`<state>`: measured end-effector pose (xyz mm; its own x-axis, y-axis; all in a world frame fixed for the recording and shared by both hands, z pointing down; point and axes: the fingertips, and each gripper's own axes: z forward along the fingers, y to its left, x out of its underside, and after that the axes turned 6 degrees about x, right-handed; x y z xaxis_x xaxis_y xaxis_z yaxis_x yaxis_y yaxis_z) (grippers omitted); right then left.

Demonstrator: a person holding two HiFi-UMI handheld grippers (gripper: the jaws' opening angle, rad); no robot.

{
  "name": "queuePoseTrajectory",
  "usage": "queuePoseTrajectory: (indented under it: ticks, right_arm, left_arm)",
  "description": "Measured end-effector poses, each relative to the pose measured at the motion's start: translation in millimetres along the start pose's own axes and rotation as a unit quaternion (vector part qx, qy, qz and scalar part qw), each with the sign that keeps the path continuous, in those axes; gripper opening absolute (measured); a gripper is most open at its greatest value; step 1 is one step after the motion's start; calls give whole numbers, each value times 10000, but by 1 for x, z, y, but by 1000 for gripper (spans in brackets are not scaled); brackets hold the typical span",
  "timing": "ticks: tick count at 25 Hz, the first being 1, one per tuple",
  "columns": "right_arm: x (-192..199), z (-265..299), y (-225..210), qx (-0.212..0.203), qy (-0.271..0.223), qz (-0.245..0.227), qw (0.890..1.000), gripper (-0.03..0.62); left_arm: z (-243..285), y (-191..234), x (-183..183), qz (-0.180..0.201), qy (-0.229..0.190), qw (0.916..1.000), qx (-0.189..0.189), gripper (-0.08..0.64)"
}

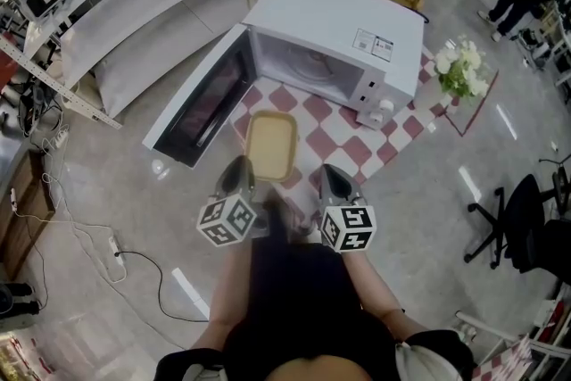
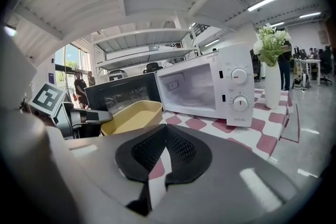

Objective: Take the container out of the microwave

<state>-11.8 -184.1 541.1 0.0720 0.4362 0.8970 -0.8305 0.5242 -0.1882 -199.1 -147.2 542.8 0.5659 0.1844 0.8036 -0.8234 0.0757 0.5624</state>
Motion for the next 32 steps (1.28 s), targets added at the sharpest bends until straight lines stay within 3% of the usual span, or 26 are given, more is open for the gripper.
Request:
queuePoseTrajectory:
  ticks: [10, 19, 32]
  right_arm:
    - [-8, -9, -2, 50, -97, 23, 9999, 0]
    - [-22, -21, -18, 215, -353, 75, 9991, 0]
    - [-25, -32, -17, 236, -441, 54, 9987, -2]
  left_arm:
    - [-22, -10, -12, -218, -254, 9994, 103, 25]
    - [-39, -15, -25, -176, -516, 9984, 114, 25]
    - [-39, -25, -20, -65, -528, 9983, 234, 25]
